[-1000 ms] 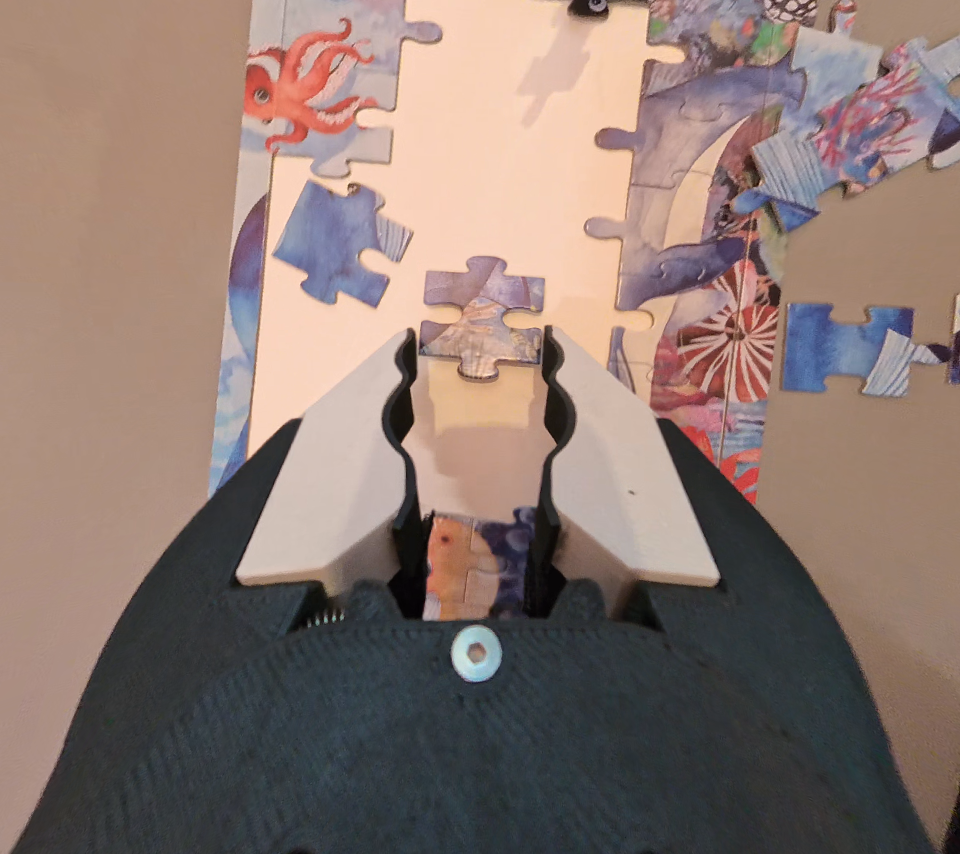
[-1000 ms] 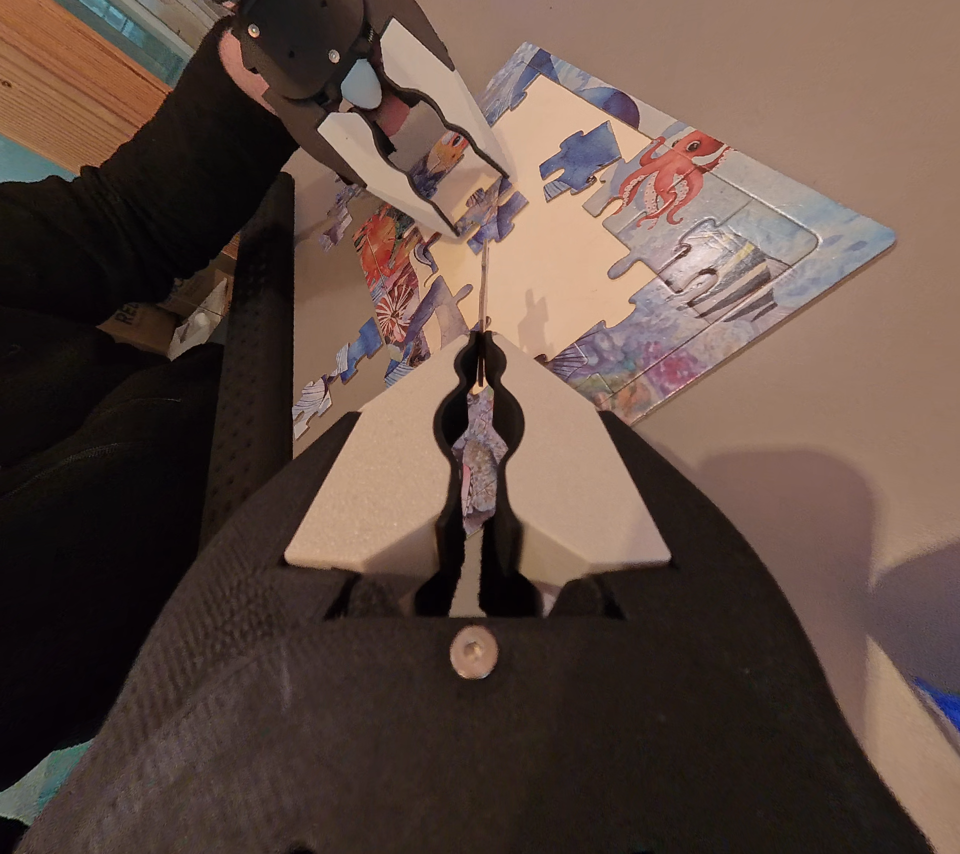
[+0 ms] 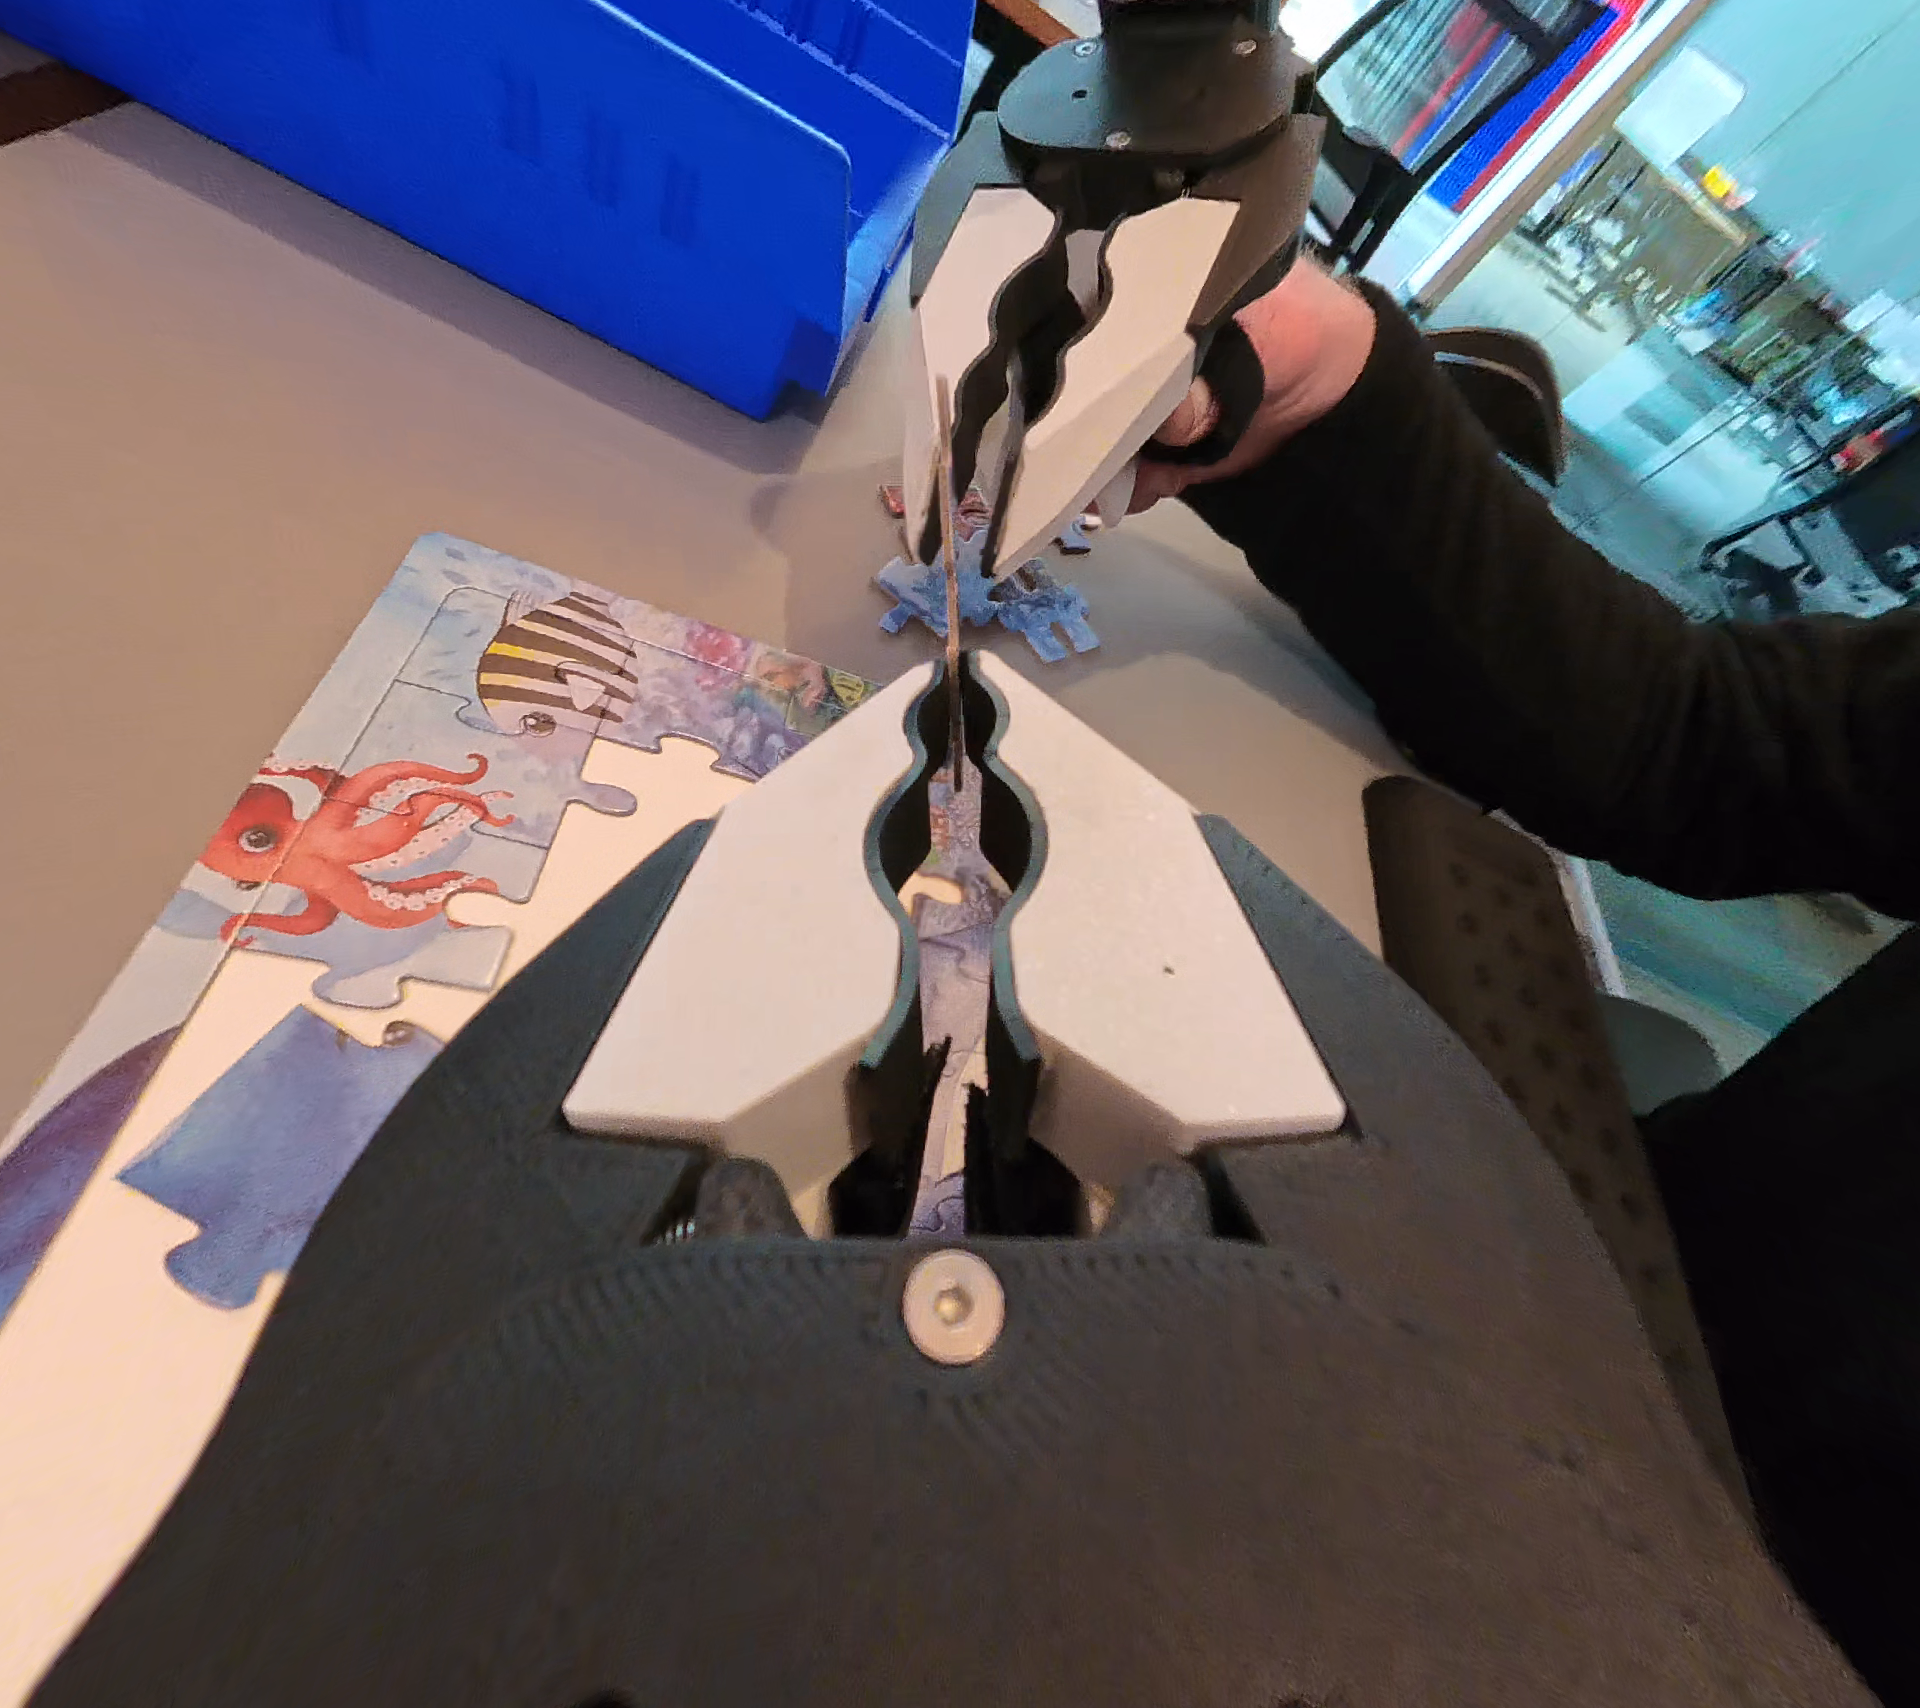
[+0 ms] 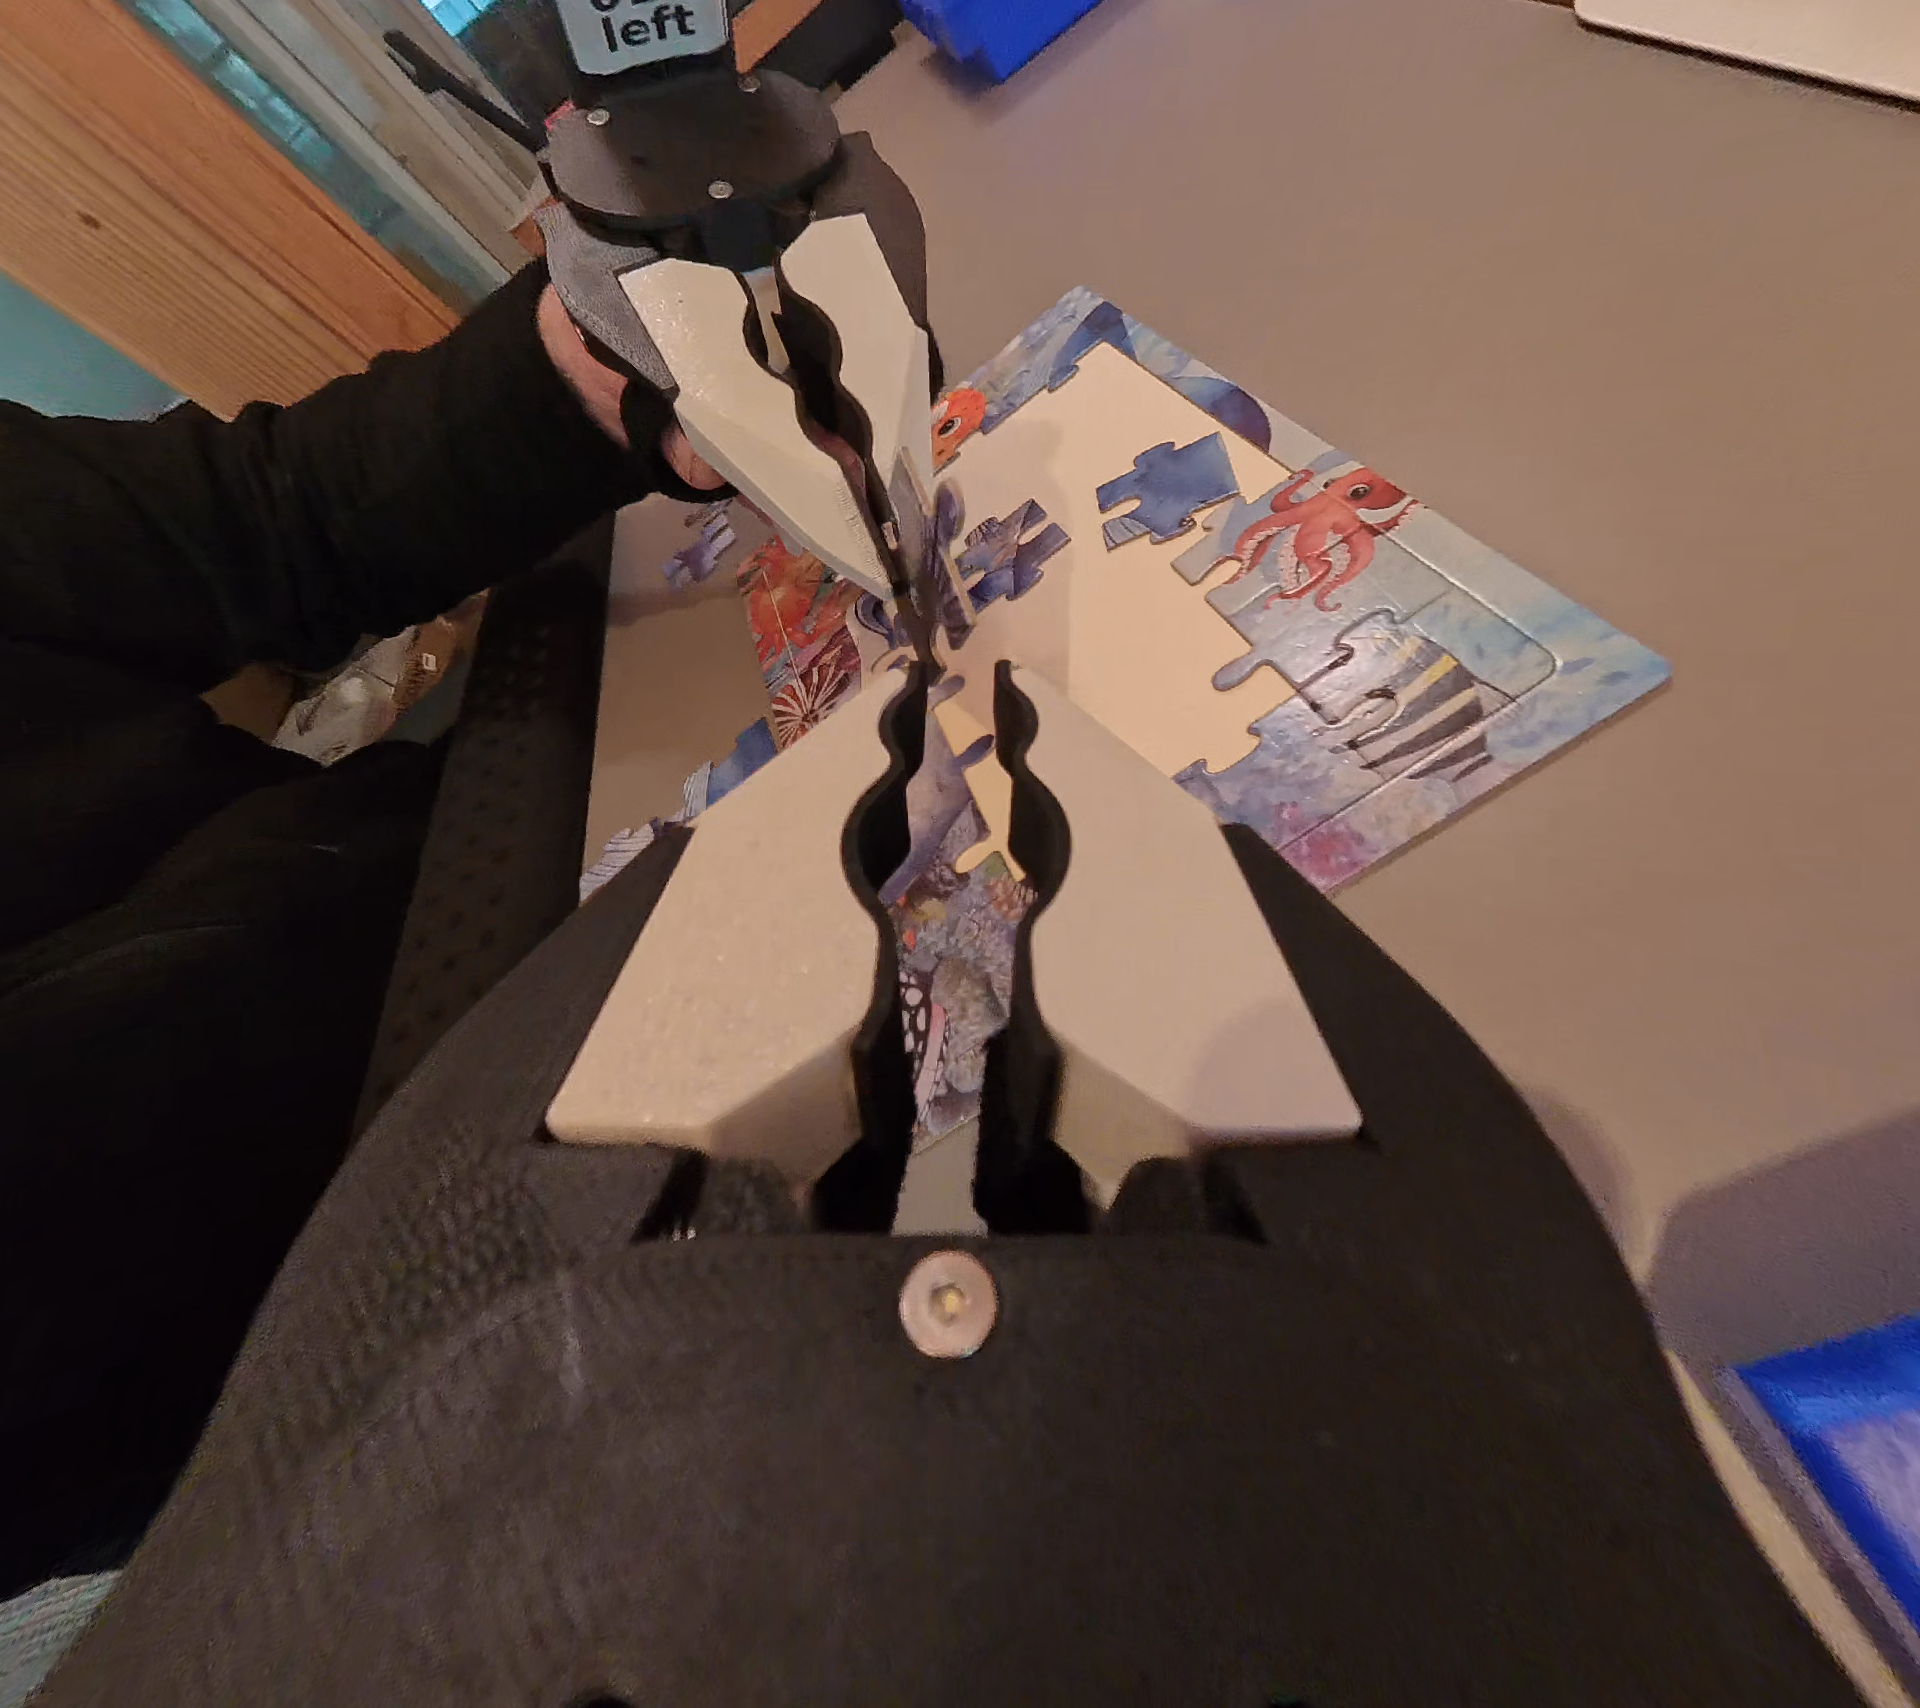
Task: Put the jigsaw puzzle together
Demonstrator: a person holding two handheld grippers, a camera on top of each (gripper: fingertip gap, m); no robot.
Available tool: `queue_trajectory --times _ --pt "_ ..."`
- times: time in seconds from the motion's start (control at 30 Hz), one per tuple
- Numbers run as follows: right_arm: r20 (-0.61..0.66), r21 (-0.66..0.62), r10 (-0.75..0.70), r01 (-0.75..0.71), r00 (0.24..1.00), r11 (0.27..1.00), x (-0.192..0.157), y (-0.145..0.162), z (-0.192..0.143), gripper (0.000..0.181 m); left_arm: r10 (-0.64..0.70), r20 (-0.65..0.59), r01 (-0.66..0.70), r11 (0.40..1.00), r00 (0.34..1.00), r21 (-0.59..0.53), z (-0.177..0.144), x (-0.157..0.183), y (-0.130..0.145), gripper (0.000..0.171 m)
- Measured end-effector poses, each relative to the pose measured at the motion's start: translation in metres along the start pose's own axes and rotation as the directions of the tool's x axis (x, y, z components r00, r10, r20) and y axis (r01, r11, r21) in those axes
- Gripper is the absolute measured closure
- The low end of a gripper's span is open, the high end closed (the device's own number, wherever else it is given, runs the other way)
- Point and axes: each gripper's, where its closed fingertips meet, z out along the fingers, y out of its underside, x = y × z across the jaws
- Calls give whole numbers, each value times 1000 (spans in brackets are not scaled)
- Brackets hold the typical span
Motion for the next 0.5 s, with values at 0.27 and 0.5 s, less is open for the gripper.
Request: queue_trajectory --times 0.27,0.5 --pt "65 46 14 -17 998 999 -8 -6 2 180 -70 -66 71 997 995 9 11 7 10 171" --pt "72 -42 87 -84 994 996 -3 12 14 181 -43 11 44 993 999 -107 10 -10 34 161"
